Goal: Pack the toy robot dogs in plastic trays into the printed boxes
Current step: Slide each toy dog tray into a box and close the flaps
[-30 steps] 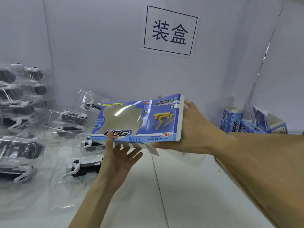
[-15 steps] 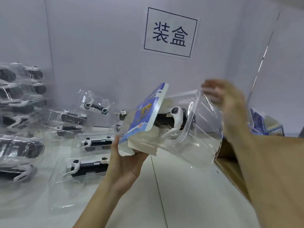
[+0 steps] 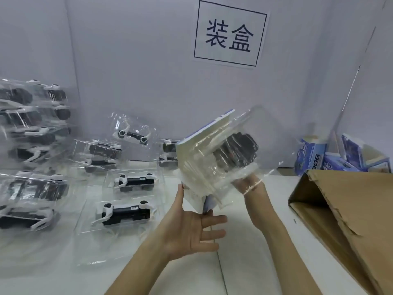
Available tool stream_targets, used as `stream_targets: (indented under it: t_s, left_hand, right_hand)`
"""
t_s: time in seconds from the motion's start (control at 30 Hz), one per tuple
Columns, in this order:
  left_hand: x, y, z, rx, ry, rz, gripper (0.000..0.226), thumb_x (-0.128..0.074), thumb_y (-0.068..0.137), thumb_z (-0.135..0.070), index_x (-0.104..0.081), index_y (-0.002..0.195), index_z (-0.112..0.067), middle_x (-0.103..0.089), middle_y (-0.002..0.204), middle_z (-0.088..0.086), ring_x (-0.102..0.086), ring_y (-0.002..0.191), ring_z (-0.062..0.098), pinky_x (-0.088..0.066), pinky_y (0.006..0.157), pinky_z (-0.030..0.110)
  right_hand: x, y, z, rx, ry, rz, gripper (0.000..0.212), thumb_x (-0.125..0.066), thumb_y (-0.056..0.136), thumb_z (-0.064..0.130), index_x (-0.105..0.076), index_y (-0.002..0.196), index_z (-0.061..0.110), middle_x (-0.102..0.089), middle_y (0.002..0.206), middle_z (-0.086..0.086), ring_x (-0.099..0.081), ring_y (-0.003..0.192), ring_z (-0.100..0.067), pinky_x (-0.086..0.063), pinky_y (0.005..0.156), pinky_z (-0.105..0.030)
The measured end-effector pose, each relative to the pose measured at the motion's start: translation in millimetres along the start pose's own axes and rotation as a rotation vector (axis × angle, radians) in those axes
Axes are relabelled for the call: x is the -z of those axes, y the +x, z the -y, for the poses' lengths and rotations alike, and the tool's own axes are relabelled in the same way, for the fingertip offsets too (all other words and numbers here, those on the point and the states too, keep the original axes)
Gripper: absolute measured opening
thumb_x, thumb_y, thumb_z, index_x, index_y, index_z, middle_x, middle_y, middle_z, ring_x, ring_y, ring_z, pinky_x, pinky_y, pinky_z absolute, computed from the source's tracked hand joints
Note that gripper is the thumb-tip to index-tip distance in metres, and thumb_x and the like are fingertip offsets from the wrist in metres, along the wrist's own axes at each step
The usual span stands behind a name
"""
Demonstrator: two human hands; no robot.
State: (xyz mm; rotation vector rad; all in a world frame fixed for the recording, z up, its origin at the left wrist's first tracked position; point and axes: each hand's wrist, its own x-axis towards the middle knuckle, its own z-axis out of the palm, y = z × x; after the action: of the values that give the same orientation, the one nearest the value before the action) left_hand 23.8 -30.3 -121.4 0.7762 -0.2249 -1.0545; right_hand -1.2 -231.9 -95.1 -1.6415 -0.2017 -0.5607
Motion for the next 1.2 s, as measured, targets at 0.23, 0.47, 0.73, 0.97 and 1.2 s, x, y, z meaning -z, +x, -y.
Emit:
stream_targets:
  t_s: [0.23,0.47,0.73,0.97,1.2]
  left_hand:
    - [5.2,9.6,7.2,-0.359,0.861,-0.672,0.085,-0.022,0.084,-0.083,-0.047,0.037,-0.017,-0.060,0.052,0.003,-0.052,0.044,0.014,-0.042,0.049,0.020]
    - [24.3,15.2,2.4,-0.716,1.020,-0.807,0.036,-0.073,0.090,-0.037,-0.049,0.075,-0.015,-0.052,0.066,-0.007,-0.047,0.060,0.012,-0.046,0.057,0.030]
    - [17.1,13.9,1.3,-0.599,0.767,-0.425,0.095,-0.080,0.070,-0.017,-0.030,0.151,-0.027,-0.051,0.144,0.000,-0.052,0.130,0.010,-0.046,0.106,0.031]
    - [13.5,15.2,5.2,-0.714,0.878,-0.607,0.085,-0.084,0.065,-0.051,-0.044,0.137,-0.032,-0.058,0.128,-0.006,-0.061,0.110,0.005,-0.055,0.074,0.016]
    - [17.2,17.2,8.6,-0.739,0.900,-0.531,0.072,-0.086,0.068,-0.046,-0.047,0.128,-0.035,-0.063,0.116,-0.018,-0.063,0.098,-0.009,-0.053,0.071,0.013]
  right_hand:
    - [-3.6,-8.4,-22.0,-0.109,0.032,-0.128,0.043,-0.067,0.082,0.041,-0.067,0.117,0.018,-0.073,0.113,-0.010,-0.062,0.111,-0.041,-0.051,0.099,-0.054]
    - [-1.8,-8.6,-30.9,-0.188,0.100,-0.207,0.036,-0.070,0.082,0.035,-0.067,0.113,0.016,-0.075,0.109,-0.009,-0.072,0.100,-0.026,-0.059,0.069,-0.028]
    - [-8.0,-9.3,-30.6,-0.225,0.139,-0.113,0.055,-0.081,0.077,0.041,-0.055,0.120,0.018,-0.072,0.113,-0.006,-0.074,0.096,-0.020,-0.058,0.067,-0.025]
    - [-8.6,-10.0,-13.3,-0.121,0.165,-0.177,0.055,-0.054,0.083,0.044,-0.053,0.133,0.022,-0.064,0.129,0.005,-0.059,0.123,-0.017,-0.045,0.107,-0.043]
    - [-6.3,9.5,130.5,0.630,-0.222,-0.356,0.046,-0.048,0.097,0.026,-0.047,0.143,0.024,-0.049,0.147,0.010,-0.044,0.137,-0.007,-0.036,0.114,-0.031]
